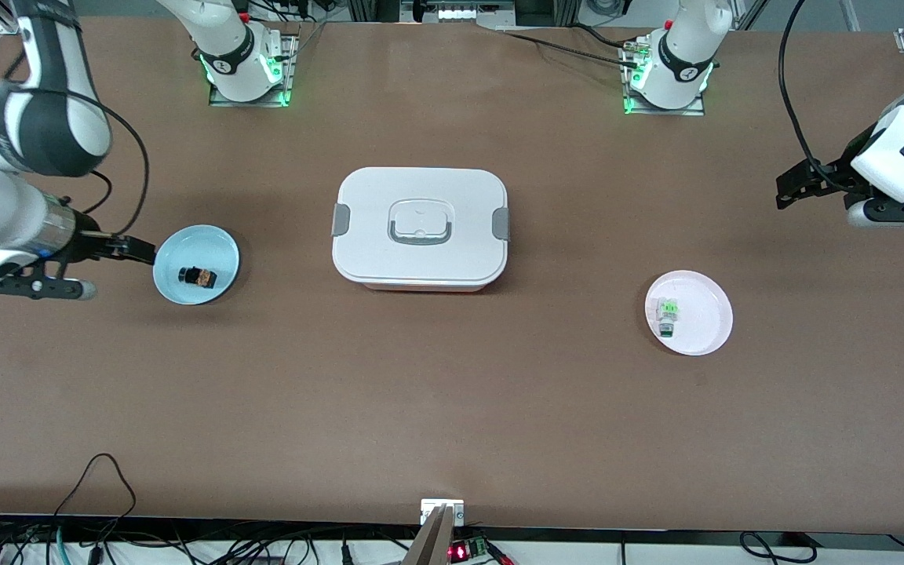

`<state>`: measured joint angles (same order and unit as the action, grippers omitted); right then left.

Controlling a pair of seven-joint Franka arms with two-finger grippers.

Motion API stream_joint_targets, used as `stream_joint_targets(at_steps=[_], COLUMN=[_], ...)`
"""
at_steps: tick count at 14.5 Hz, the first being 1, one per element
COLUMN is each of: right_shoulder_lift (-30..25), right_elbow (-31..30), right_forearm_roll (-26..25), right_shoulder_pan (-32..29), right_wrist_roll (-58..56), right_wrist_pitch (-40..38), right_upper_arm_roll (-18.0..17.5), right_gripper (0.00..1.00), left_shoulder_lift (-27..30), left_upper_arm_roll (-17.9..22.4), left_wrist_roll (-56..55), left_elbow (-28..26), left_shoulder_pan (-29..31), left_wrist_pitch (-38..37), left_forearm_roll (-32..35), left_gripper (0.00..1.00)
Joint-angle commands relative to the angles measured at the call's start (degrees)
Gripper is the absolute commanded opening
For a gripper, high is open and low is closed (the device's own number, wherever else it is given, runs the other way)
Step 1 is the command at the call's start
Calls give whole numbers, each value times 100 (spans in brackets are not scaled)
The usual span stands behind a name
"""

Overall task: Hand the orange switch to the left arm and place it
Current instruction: 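Lower the right gripper onto the orange switch on the blue plate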

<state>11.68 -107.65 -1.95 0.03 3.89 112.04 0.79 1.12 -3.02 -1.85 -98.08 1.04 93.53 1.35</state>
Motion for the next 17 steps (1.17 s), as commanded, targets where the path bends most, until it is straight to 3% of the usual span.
stream_joint_targets(at_steps=[1, 7, 17], right_shoulder_lift=[272, 1134, 1600], right_elbow=[-484, -872, -968], right_forearm_roll=[-86, -86, -42], right_shoulder_pan=[-38, -258, -258], right_wrist_roll=[7, -485, -424], right_wrist_pitch=[659, 1899, 2120], right_upper_arm_roll=[-44, -44, -53], right_gripper=[100, 100, 100], left_shoulder_lift=[-121, -121, -121], left_upper_arm_roll=[-14, -23, -23], left_wrist_roll=[27, 27, 27], left_elbow=[228, 219, 228], left_shoulder_pan=[-25, -34, -34], left_wrist_pitch=[-107, -115, -115], left_forearm_roll=[128, 128, 128], left_gripper=[100, 100, 100])
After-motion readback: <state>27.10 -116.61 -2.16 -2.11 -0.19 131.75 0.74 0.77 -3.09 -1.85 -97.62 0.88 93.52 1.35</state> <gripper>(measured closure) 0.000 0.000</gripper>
